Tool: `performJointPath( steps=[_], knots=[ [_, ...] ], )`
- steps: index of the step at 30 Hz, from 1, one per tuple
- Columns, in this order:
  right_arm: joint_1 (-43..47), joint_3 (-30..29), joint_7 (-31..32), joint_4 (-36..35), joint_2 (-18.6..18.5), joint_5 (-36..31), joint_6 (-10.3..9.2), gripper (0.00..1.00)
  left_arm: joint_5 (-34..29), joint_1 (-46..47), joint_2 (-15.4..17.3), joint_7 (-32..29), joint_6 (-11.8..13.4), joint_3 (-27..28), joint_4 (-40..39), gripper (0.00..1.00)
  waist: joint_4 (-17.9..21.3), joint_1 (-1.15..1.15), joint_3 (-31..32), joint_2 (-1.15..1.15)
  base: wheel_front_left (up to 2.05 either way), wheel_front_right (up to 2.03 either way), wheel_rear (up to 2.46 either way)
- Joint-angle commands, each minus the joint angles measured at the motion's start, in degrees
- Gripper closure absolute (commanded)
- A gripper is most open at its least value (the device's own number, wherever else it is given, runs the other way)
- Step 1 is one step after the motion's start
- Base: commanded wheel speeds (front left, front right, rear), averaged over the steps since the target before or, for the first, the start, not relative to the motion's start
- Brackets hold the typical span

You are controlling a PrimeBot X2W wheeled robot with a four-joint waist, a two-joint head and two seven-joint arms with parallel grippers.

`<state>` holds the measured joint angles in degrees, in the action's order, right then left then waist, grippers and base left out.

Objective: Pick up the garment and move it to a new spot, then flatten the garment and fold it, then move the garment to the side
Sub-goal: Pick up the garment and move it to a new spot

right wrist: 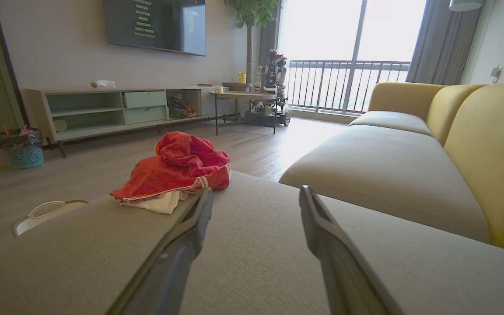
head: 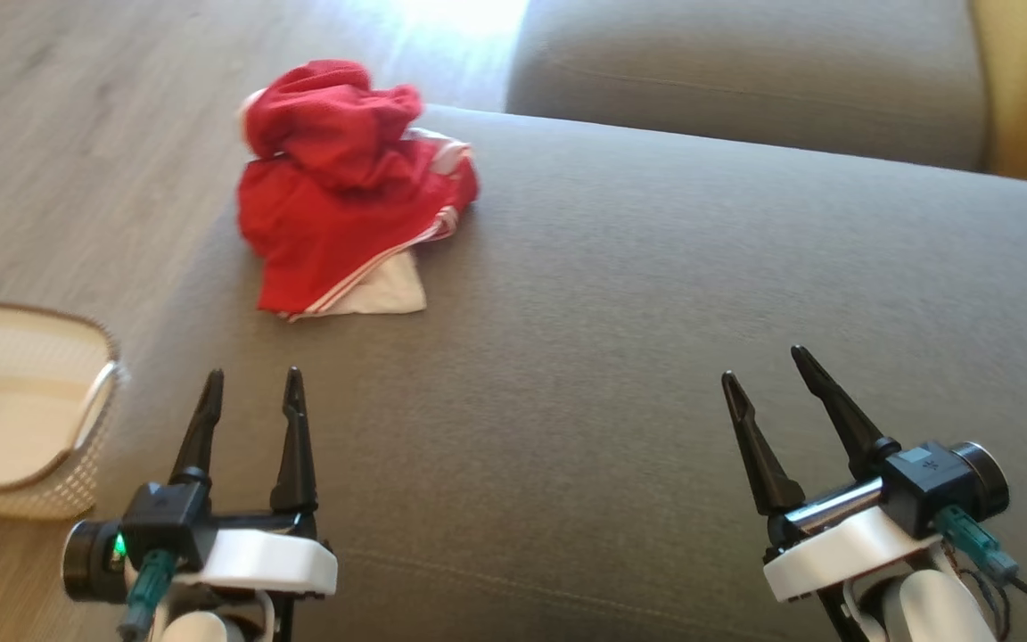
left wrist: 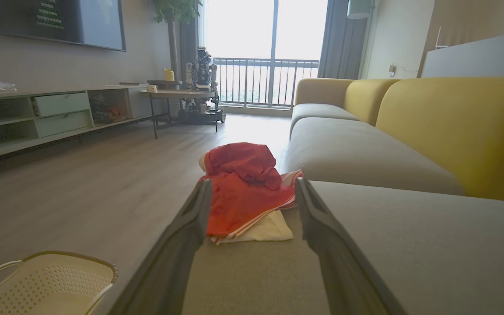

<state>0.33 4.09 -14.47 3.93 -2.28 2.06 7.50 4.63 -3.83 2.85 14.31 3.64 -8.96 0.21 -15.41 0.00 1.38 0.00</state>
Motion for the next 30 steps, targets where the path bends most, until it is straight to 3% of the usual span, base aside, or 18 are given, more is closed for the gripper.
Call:
performJointPath(
  steps=[1,8,16,23,30],
  knots=[
    [-1.42,1.23,-0.52,-2.10,-0.60,0.08,-0.01,0.00,-0.32,2.04,0.03,0.69,0.41,1.88,-2.21,0.00,-1.74,0.00,-0.07,0.00,0.00,0.00,0.00],
    [-1.23,1.04,-0.52,-2.53,-0.60,-0.53,-0.01,0.00,-0.20,2.31,0.03,0.69,-0.14,2.11,-2.40,0.00,-4.47,0.00,-1.03,0.00,0.00,0.00,0.00],
    [-2.76,1.44,-0.52,-3.61,-0.60,-2.56,-0.01,0.00,-0.14,7.52,0.03,0.69,-1.20,3.50,-3.33,0.00,-4.33,0.00,-5.76,0.00,0.00,0.00,0.00],
    [-6.48,2.03,-0.52,-4.55,-0.60,-6.06,-0.01,0.00,2.69,21.32,0.06,0.69,-5.38,7.12,-2.94,0.00,-2.17,0.00,-13.24,0.00,0.00,0.00,0.00],
    [-10.76,3.47,-0.52,-5.96,-1.35,-7.91,-0.01,0.00,5.94,38.67,2.11,0.69,-9.24,12.04,8.15,0.00,1.69,0.00,-19.93,0.00,0.00,0.00,0.00]
  ],
)
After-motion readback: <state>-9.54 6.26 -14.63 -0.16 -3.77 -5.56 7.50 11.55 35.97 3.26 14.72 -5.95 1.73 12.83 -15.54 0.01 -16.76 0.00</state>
